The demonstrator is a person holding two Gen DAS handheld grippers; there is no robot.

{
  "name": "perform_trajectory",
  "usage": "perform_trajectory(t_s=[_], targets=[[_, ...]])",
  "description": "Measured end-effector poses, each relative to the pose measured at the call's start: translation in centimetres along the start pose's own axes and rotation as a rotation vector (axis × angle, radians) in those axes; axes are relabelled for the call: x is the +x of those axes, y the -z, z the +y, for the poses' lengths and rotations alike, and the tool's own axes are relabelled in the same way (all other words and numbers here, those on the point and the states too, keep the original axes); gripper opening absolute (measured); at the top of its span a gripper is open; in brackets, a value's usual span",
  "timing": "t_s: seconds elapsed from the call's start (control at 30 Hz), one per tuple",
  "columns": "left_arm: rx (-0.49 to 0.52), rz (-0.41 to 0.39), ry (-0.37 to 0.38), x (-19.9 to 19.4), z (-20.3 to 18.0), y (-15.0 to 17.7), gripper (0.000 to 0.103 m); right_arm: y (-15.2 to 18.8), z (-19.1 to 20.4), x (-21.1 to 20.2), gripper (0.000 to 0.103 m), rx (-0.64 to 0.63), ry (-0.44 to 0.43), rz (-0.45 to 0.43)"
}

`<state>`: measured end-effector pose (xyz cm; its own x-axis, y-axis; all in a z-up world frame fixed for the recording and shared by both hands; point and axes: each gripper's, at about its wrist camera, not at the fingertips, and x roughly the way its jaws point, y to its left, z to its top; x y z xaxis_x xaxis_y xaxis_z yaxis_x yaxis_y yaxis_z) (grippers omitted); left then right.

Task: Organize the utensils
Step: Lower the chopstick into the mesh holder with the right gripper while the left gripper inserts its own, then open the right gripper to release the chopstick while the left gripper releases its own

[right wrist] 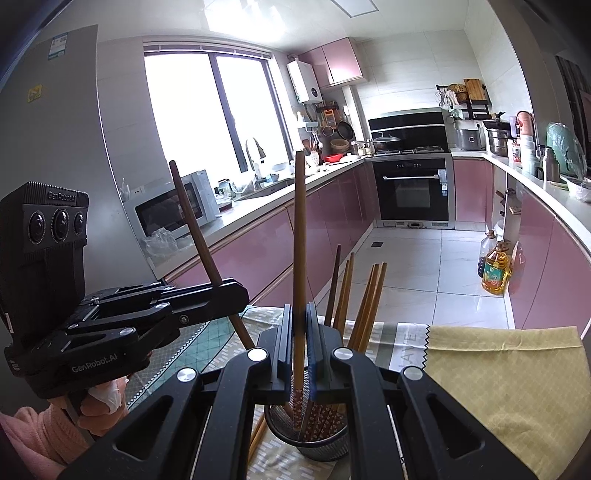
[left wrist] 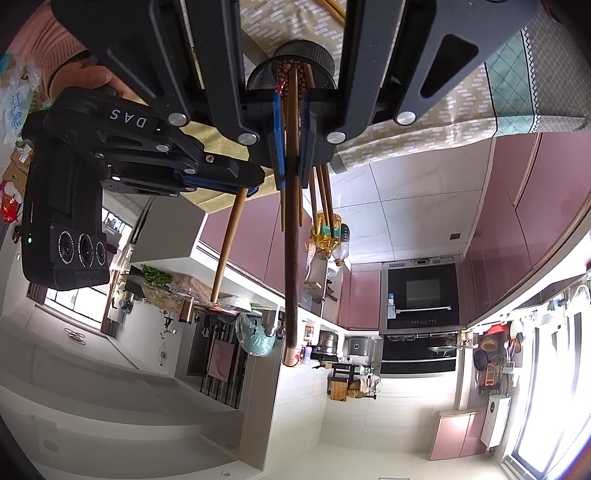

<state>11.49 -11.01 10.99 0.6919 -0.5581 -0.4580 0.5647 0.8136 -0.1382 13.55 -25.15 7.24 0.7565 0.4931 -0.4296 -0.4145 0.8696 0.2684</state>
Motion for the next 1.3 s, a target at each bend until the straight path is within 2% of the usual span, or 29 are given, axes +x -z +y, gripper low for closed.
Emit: perform_trajectory(t_s=[0.47, 0.7, 1.07, 1.13, 1.23, 1.3], targets=[[0.027, 0.083, -0.011, 2.6, 0.2, 0.9, 0.007, 1.7, -1.1, 2.6, 0.006, 0.022, 0.002, 0.083], [0.000, 0.169, -0.005, 5.1, 1.3, 1.5, 0.008, 2.6, -2.2, 4.0, 0.008, 0.054, -0.003, 0.127], [-0.017, 0.193, -0.039, 7.5, 2.5, 2.7, 0.011, 3.3, -2.7, 4.3, 0.008, 0.082, -0.001, 0.138], [-0.026, 0.199, -0.043, 7.9, 2.6, 3.0, 0.011, 3.4, -2.8, 4.0, 0.009, 0.083, -0.002, 0.137], [-0.045, 0.202, -0.038, 8.0, 3.1, 3.6, 0.012, 3.7, -2.8, 3.5, 0.019, 0.083, -0.002, 0.132], [-0.056, 0.201, -0.037, 7.8, 3.4, 4.2, 0.013, 3.9, -2.7, 3.2, 0.020, 0.084, -0.006, 0.128]])
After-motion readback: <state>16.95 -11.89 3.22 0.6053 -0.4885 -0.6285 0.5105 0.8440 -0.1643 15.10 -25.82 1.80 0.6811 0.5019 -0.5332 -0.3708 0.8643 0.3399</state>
